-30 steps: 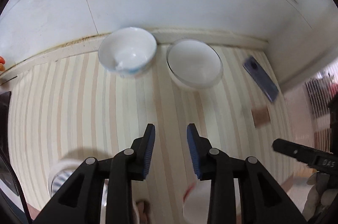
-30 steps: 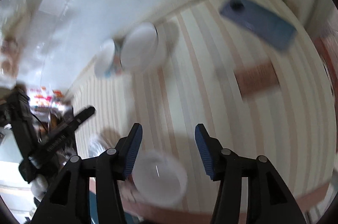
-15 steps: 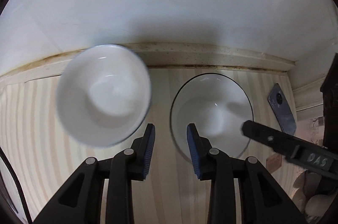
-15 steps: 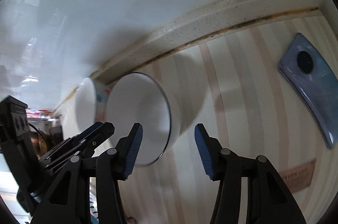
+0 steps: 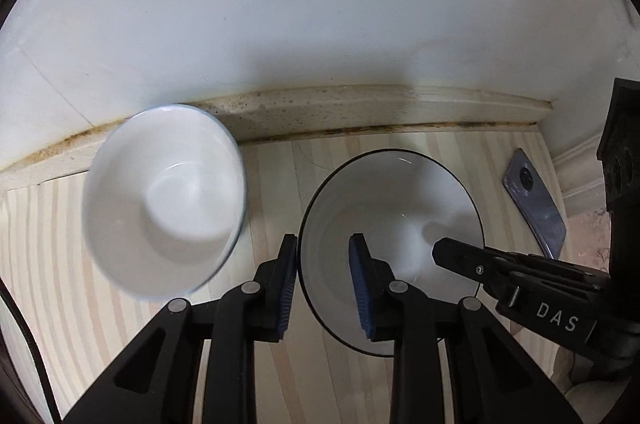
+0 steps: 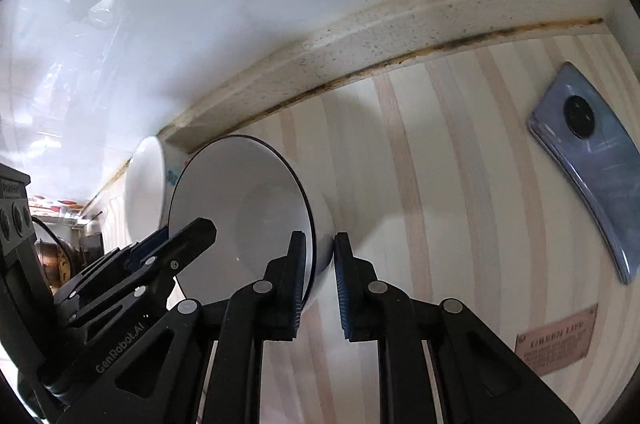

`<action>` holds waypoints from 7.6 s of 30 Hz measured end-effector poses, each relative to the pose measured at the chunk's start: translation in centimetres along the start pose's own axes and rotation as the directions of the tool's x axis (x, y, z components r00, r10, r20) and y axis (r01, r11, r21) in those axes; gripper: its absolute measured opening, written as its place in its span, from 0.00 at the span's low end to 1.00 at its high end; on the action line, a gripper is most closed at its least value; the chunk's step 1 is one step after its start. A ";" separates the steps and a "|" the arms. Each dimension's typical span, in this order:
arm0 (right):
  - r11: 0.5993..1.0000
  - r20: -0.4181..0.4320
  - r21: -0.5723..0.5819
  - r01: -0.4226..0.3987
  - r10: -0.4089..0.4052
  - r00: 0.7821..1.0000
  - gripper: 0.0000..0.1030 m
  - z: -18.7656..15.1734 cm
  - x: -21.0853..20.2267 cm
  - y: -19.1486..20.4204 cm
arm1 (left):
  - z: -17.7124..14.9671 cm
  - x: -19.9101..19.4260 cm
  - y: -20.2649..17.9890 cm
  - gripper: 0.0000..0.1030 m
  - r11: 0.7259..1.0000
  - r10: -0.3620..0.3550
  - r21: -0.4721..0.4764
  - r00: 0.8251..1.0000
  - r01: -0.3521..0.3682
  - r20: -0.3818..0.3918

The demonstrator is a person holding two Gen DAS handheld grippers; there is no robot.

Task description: Organize plates and bowls

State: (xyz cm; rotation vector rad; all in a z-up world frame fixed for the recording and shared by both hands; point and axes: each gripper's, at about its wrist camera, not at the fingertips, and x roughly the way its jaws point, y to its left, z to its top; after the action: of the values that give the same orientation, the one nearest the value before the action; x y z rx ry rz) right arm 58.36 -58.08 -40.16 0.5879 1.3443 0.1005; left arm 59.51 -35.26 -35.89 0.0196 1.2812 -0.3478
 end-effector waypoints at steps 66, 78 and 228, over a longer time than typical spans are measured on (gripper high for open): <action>0.987 -0.136 -0.058 0.150 -0.156 0.978 0.19 -24.9 -6.9 0.7 | -20.7 -7.9 -4.0 0.23 0.985 0.002 0.173 0.990 0.023 -0.142; 1.000 -0.045 -0.020 0.013 -0.014 0.999 0.53 -18.3 -12.6 2.1 | -14.9 -14.8 -0.5 0.25 0.996 -0.059 0.063 0.998 0.059 0.010; 0.995 0.097 -0.008 0.103 -0.102 0.990 0.90 -32.0 -20.6 2.3 | -22.8 -19.7 -2.0 0.91 0.987 -0.147 0.051 0.988 0.149 -0.041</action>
State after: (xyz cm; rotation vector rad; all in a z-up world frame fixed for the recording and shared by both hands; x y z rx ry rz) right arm 24.02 -53.39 -24.22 0.5058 1.2770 -0.0029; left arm 32.97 -27.67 -23.65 -0.0238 1.3128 -0.5119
